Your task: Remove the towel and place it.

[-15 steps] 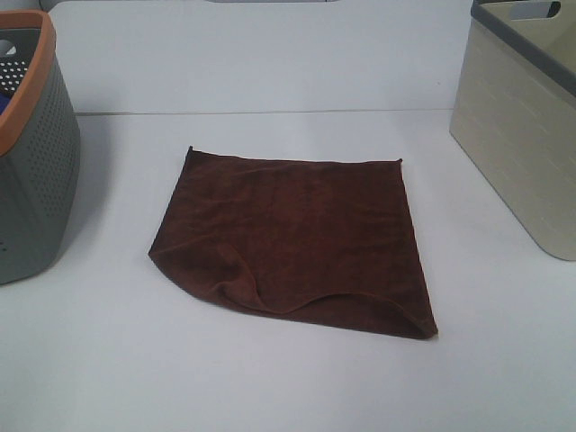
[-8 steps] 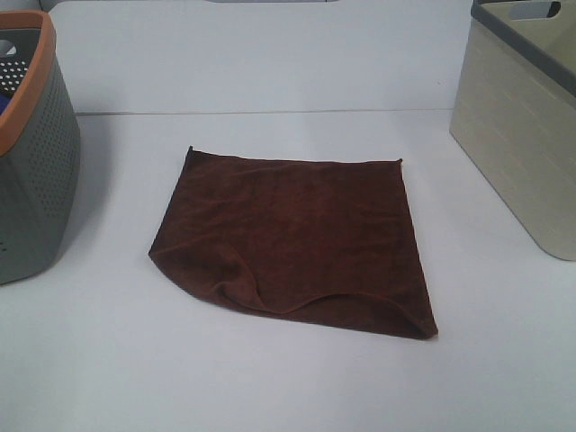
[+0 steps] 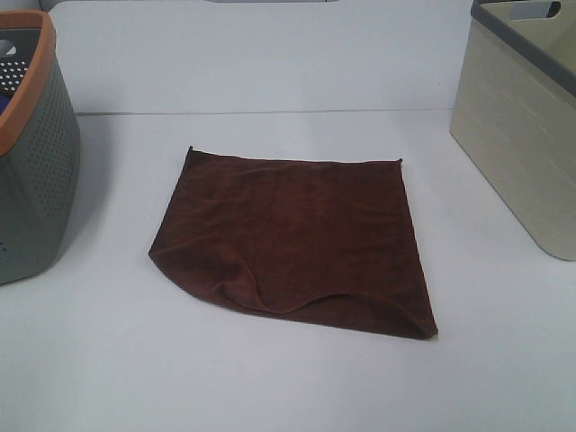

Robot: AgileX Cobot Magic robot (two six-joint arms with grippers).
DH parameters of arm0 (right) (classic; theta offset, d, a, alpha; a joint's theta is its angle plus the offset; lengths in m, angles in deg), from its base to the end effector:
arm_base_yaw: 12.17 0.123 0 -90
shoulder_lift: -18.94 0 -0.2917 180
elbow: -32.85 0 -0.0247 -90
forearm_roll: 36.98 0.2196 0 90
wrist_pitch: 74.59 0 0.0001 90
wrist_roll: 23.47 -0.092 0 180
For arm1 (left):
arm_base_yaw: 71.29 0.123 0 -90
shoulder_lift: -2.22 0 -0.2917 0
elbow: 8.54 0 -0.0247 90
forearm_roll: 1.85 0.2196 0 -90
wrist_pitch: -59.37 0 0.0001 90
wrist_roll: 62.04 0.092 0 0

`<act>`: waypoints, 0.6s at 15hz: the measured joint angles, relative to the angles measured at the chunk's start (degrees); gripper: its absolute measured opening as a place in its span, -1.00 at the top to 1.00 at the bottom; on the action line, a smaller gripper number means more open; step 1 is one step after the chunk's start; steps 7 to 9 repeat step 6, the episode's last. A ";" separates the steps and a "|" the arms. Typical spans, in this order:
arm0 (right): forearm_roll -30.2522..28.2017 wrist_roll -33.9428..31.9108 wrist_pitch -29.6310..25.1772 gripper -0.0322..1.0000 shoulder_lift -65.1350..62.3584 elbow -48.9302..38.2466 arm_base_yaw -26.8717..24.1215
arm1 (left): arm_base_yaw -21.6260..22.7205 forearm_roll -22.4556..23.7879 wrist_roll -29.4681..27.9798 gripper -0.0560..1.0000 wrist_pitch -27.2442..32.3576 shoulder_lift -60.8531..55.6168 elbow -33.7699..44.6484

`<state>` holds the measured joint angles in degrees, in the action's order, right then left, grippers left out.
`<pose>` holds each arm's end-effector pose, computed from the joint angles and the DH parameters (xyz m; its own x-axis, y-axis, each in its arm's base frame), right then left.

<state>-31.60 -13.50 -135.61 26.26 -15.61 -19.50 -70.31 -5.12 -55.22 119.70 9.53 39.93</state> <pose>-0.0385 0.0126 0.2628 -0.4488 -0.0709 -0.8908 -0.0030 0.9970 -0.0779 -0.0391 -0.0052 0.2636 -0.4351 0.0831 -0.8965 0.0671 0.9960 0.0597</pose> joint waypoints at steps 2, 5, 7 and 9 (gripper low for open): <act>0.23 0.00 0.00 -0.54 0.00 0.00 0.00 | 0.00 0.00 0.00 -0.47 0.00 0.00 0.00; 0.23 0.00 0.00 -0.54 0.00 0.00 0.00 | 0.00 0.00 0.00 -0.47 0.00 0.00 0.00; 0.23 0.00 0.00 -0.54 0.00 0.00 0.00 | 0.00 0.00 0.00 -0.47 0.00 0.00 0.00; 0.23 0.00 0.00 -0.54 0.00 0.00 0.00 | 0.00 0.00 0.00 -0.47 0.00 0.00 0.00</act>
